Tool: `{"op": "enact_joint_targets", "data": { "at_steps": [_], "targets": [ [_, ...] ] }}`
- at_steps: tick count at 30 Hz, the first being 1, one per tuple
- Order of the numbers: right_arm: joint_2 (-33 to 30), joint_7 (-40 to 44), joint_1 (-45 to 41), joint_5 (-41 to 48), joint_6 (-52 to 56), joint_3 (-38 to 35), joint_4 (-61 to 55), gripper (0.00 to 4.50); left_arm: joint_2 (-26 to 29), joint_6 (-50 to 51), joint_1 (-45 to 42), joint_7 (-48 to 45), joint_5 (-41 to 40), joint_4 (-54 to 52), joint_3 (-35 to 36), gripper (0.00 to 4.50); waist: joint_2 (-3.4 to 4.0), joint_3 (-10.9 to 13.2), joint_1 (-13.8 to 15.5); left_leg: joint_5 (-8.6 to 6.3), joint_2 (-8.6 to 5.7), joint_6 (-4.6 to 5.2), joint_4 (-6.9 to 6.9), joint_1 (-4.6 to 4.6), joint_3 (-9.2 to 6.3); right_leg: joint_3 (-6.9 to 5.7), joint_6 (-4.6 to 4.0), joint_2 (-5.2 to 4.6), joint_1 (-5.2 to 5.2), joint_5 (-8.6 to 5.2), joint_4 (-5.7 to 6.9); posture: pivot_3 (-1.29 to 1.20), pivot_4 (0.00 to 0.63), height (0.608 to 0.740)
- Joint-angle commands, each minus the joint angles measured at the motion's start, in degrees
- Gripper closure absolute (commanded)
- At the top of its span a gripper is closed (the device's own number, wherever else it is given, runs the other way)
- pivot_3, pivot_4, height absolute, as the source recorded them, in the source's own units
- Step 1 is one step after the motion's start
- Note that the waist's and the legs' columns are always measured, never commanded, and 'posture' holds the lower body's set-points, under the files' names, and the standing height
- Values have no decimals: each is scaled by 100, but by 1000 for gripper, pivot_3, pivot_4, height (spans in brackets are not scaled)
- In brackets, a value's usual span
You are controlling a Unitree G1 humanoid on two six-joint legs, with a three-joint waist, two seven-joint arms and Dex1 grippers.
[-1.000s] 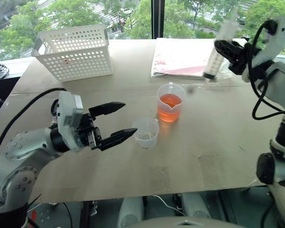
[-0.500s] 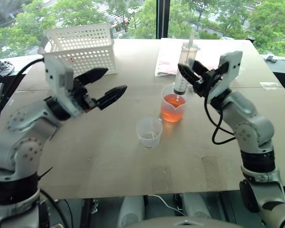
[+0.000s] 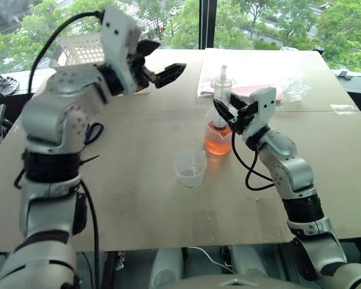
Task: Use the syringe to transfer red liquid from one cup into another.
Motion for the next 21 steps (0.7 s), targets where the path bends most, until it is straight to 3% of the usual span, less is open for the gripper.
{"op": "enact_joint_targets", "data": {
  "at_steps": [1, 10, 21],
  "targets": [
    [41, 47, -1, 4, 31, -63, -442, 3079, -278, -448, -463, -448, 374, 494, -254, 0, 0, 0, -4, 0, 0, 0, 0, 0, 0, 0, 0, 0, -1, 0, 1, 0, 150, 740],
    [81, 216, 56, 122, 241, -118, -779, 3094, -831, -1382, -1106, -1301, 989, 1799, -416, 0, 0, 0, -27, 0, 2, 1, -3, -2, -2, 1, 0, 5, -6, 0, 3, 0, 150, 740],
    [-54, 418, 37, 112, 464, -142, -840, 3096, -1112, -1477, -1293, -2155, 939, 2043, -335, 0, 0, 0, -13, 0, 2, 1, 5, -9, -5, -2, 1, 2, -6, 0, 5, 0, 150, 740]
  ]
}}
